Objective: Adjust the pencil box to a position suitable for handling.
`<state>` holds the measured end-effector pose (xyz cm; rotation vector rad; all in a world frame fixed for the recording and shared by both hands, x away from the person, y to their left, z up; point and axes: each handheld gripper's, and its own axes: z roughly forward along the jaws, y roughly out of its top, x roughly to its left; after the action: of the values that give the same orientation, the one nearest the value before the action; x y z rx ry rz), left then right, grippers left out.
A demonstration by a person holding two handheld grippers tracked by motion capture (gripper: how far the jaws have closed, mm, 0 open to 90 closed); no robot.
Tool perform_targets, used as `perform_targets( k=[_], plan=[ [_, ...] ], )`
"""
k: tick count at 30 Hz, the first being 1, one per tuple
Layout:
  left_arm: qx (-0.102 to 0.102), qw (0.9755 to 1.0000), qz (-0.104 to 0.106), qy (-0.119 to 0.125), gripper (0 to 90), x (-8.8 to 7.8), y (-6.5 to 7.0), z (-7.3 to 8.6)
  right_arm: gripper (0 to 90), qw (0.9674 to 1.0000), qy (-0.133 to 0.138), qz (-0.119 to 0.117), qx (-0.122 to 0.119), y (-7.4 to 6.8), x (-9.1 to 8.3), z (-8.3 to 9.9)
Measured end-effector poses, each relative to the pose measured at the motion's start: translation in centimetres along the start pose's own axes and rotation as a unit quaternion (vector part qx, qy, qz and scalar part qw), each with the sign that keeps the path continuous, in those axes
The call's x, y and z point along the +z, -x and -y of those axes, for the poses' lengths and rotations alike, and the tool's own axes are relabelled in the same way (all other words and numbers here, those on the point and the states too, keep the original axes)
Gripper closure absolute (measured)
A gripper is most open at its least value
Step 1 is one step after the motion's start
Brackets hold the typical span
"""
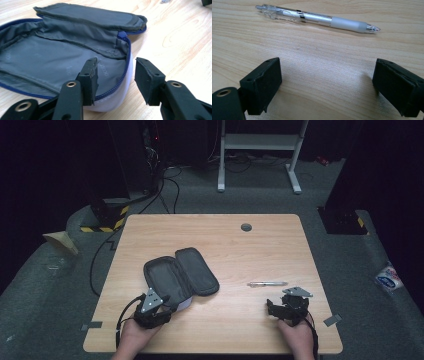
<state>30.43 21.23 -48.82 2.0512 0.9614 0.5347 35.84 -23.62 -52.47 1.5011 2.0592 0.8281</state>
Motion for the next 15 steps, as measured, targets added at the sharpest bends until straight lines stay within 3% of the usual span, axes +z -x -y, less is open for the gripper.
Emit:
perform_targets(
  k=[15],
  plan=[
    [0.006, 0.9997, 0.023, -0.002, 84.4, 0.46, 0.84, 0.05, 8.9, 1.0, 0.0, -0.002, -0.002, -0.07, -0.03, 0.0]
  ],
)
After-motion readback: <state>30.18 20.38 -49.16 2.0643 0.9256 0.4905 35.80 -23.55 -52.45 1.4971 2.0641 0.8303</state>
